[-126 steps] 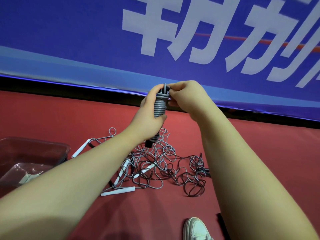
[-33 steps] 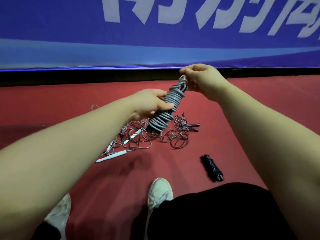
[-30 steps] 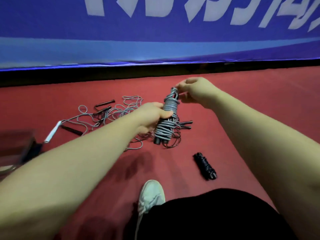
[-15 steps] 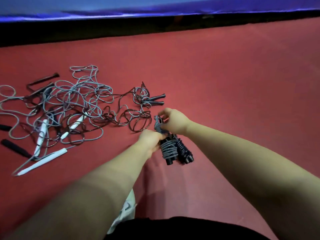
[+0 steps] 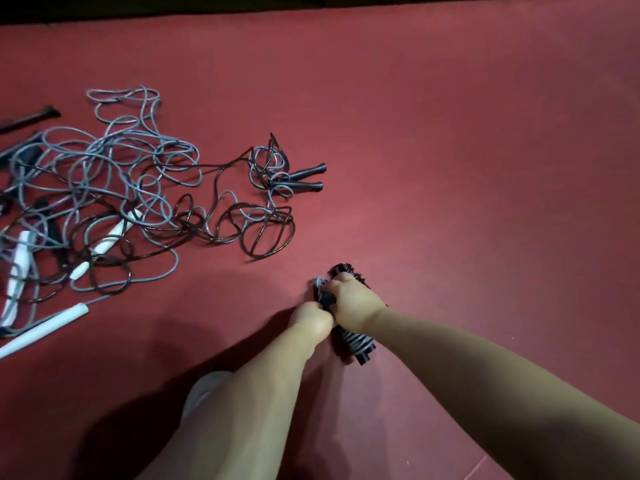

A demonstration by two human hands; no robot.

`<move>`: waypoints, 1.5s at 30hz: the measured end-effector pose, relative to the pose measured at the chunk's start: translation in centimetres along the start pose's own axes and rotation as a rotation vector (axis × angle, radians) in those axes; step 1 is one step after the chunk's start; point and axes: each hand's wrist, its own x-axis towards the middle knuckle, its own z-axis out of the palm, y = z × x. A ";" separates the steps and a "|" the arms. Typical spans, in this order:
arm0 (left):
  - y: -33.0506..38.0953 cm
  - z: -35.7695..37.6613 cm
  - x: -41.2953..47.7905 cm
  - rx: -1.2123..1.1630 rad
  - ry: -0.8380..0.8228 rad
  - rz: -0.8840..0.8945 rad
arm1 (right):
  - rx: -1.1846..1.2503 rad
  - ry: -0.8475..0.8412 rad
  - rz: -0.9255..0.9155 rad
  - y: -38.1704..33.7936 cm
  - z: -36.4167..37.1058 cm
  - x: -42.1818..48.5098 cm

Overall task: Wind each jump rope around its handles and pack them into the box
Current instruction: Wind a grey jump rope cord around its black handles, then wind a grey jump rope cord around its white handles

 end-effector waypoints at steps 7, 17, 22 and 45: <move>1.6 -3.9 -2.9 0.256 0.045 0.096 | -0.183 -0.106 -0.029 -2.4 -0.8 0.2; 5.3 -15.0 -12.3 0.396 0.394 0.281 | -0.351 0.143 -0.119 -10.5 -10.0 -3.2; 3.9 -21.8 -15.4 0.414 0.532 0.305 | -0.540 0.148 -0.222 -16.6 -12.1 -5.1; -11.9 -39.9 -11.0 0.477 0.694 -0.023 | -0.442 0.054 -0.395 -32.4 -0.9 7.4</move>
